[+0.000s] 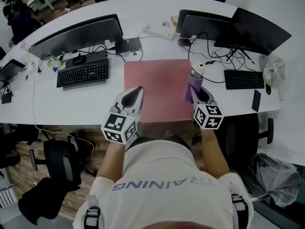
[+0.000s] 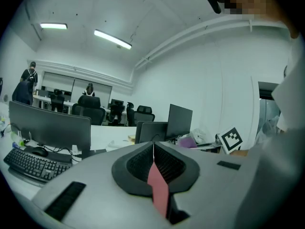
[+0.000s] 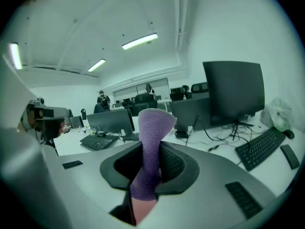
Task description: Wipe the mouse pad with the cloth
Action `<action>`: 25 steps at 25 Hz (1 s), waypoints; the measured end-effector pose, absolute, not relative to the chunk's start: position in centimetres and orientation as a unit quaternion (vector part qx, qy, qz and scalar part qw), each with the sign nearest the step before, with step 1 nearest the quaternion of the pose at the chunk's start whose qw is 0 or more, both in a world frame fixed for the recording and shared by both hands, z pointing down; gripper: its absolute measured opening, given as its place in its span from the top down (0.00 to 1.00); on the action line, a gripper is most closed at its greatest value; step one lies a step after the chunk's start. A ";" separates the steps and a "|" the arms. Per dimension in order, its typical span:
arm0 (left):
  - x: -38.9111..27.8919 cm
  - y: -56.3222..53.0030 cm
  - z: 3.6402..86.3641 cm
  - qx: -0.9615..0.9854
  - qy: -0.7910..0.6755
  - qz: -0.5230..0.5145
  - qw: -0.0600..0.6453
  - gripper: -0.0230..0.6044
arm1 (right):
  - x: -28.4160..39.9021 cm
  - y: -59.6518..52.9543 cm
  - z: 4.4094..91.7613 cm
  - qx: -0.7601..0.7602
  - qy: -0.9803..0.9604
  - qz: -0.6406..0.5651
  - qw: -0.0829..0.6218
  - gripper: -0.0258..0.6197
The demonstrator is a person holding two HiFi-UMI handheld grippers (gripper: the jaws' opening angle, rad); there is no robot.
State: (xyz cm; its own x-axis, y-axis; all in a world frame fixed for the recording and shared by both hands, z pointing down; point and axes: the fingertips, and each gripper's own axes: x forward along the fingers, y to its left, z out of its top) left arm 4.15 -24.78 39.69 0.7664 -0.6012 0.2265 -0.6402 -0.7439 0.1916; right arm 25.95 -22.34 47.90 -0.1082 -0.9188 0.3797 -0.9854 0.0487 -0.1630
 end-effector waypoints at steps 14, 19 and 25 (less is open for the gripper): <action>-7.0 -25.8 36.2 0.922 -0.371 0.036 0.104 0.91 | 11.4 -24.1 36.5 0.628 -0.774 0.055 0.059 0.81; -8.8 -25.7 36.5 0.921 -0.373 0.033 0.109 0.91 | 9.2 -24.0 37.3 0.620 -0.779 0.064 0.069 0.81; -8.8 -25.3 36.6 0.922 -0.369 0.027 0.113 0.91 | 8.5 -23.6 37.5 0.615 -0.782 0.060 0.084 0.81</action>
State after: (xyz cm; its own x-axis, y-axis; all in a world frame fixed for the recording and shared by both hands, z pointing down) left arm -8.79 -25.25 36.64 0.7266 -0.6743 0.1322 -0.6862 -0.7026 0.1884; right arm 8.50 -23.59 37.49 -0.2288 -0.9517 0.2049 -0.9717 0.2358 0.0101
